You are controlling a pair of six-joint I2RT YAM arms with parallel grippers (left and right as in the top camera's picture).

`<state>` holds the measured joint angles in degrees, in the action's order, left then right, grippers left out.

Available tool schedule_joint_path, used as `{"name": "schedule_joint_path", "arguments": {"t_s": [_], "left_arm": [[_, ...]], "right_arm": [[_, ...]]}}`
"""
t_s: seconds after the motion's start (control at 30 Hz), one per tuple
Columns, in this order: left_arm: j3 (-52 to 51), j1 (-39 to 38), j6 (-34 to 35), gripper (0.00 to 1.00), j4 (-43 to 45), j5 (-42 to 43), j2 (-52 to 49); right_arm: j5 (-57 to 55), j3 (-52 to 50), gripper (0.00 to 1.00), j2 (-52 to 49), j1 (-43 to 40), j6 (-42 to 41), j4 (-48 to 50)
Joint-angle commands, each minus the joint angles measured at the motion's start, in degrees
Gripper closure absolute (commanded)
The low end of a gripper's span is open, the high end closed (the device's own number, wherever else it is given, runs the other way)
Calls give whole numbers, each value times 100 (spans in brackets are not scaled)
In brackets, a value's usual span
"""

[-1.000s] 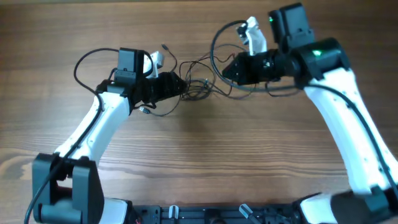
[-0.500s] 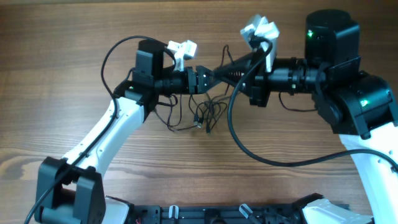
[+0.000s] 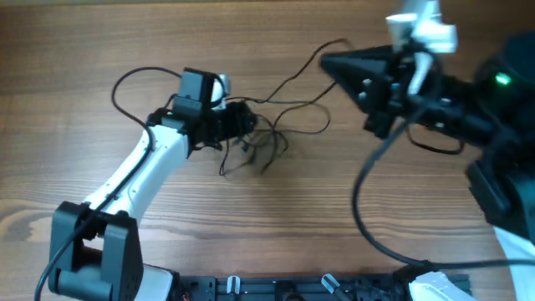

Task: Untangle cables
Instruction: 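Pull the grasped cable far rightward with the right gripper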

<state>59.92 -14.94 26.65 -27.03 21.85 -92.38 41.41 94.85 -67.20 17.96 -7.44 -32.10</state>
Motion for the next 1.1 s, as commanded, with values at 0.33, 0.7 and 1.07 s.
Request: {"name": "schedule_joint_path", "arguments": {"t_s": [0.33, 0.7, 1.07], "left_arm": [[9, 1381, -96, 35, -262, -330, -52], [9, 1091, -402, 27, -404, 470, -52], [9, 1056, -4472, 0, -2162, 3967, -52]], "right_arm": [[-1471, 39, 96, -96, -3239, -1521, -328], [-4124, 33, 96, -1305, -3506, -621, -3746], [-485, 33, 94, -1344, -3506, 1759, -3910]]}}
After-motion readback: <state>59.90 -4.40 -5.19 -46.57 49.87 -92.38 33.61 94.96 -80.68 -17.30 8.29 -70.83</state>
